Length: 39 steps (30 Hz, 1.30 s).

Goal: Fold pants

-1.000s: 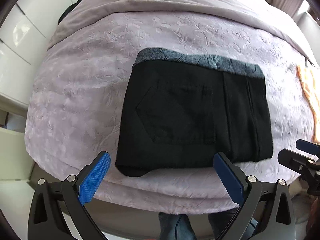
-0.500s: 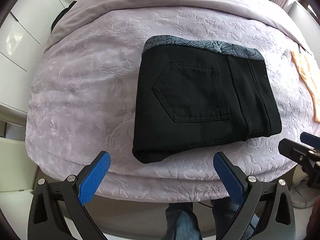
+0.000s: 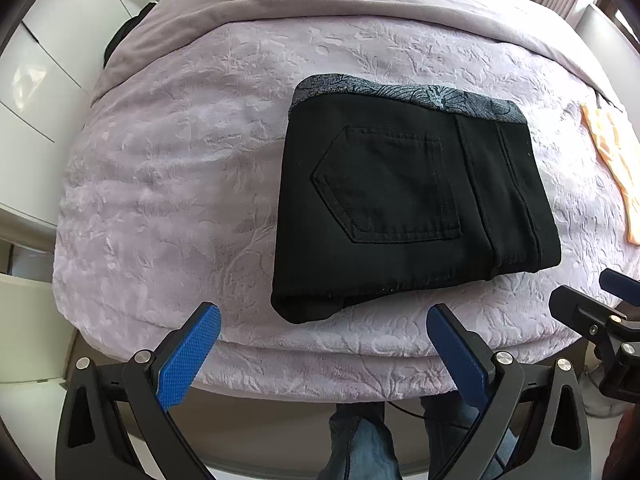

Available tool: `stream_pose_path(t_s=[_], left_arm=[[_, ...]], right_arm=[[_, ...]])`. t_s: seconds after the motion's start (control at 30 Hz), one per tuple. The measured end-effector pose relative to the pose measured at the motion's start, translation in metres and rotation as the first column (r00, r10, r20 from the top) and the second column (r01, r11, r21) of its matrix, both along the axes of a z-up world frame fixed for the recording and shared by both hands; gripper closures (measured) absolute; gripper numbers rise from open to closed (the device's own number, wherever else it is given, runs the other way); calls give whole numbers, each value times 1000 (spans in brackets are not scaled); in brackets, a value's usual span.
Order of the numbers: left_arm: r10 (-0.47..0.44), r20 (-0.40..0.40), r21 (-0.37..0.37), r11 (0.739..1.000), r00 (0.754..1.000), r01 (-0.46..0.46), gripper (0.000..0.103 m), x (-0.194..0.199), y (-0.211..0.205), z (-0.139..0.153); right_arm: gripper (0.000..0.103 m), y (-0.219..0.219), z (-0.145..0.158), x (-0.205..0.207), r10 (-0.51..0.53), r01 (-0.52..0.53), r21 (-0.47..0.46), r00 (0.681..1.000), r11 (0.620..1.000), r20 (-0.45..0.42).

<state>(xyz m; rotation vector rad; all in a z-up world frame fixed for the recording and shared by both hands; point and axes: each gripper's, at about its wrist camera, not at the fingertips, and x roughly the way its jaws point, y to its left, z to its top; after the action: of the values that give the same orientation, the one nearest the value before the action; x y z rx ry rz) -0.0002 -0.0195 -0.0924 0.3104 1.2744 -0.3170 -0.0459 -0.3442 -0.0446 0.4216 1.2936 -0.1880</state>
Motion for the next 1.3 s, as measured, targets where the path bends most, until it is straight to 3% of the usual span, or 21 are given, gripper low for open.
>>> stream_pose_path(t_s=[1.3], left_arm=[[-4,-3,5,1000,1000,4,0,0,-7,-1]], right_arm=[[0,1,5,1,10,-11,-34,1000,999,-4]])
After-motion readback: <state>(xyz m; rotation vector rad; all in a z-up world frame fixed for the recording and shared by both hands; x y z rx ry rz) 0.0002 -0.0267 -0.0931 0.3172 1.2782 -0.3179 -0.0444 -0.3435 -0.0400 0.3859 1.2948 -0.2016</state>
